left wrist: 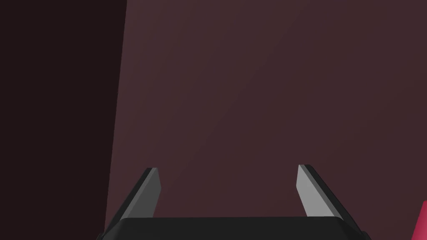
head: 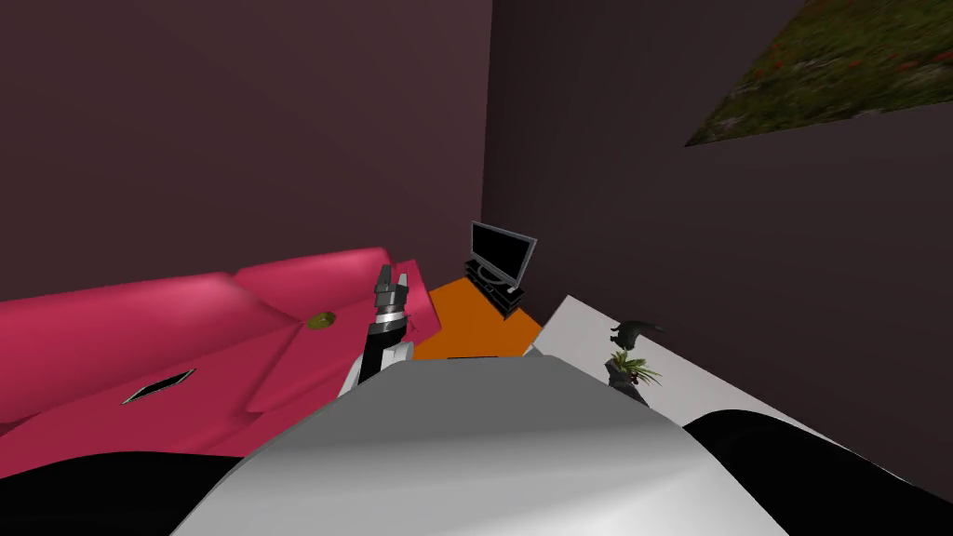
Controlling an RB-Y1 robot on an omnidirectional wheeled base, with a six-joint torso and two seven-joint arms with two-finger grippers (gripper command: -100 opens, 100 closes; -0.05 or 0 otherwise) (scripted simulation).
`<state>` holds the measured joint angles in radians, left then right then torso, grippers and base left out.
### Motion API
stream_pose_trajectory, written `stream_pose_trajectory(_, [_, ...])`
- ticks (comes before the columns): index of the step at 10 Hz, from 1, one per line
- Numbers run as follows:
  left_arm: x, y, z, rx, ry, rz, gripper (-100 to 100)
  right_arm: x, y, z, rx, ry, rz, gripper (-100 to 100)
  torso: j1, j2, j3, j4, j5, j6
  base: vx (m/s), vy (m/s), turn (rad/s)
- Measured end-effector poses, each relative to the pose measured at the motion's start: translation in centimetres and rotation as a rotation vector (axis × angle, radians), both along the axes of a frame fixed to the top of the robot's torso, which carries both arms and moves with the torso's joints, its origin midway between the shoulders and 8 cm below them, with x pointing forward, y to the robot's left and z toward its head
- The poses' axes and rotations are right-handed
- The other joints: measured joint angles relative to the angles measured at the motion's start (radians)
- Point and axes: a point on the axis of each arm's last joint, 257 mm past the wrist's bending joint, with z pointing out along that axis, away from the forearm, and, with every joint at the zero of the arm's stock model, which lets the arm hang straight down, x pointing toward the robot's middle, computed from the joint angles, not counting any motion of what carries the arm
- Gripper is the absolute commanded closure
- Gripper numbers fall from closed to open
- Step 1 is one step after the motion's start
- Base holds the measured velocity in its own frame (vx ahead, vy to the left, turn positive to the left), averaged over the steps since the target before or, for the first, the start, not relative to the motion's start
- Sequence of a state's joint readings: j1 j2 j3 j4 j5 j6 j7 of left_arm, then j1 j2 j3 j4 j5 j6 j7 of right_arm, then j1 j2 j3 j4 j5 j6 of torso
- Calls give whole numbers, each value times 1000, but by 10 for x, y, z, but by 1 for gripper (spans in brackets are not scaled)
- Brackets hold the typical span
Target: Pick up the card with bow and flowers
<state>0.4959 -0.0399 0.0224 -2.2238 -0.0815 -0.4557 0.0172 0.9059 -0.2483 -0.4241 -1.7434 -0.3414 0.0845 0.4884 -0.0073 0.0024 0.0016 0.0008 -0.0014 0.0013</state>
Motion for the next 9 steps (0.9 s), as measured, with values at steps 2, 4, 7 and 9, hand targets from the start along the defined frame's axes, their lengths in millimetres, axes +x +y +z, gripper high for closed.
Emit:
stream_pose_trajectory(2, [0,0,0,0,0,0,0,-24,-13,-14,18,62,-47,-100,-1,0,0,0,0,1,-63,-31,331])
stream_pose_trajectory(4, [0,0,0,0,0,0,0,-58,-21,-22,38,124,-94,-100,0,-1,0,0,0,0,-58,-26,336])
stream_pose_trajectory(7, [0,0,0,0,0,0,0,-104,-31,-43,72,209,-170,-100,-1,0,0,0,0,0,-69,-18,344])
stream_pose_trajectory(9, [0,0,0,0,0,0,0,-132,-34,-52,97,260,-216,-100,0,1,0,0,0,1,-75,-6,309])
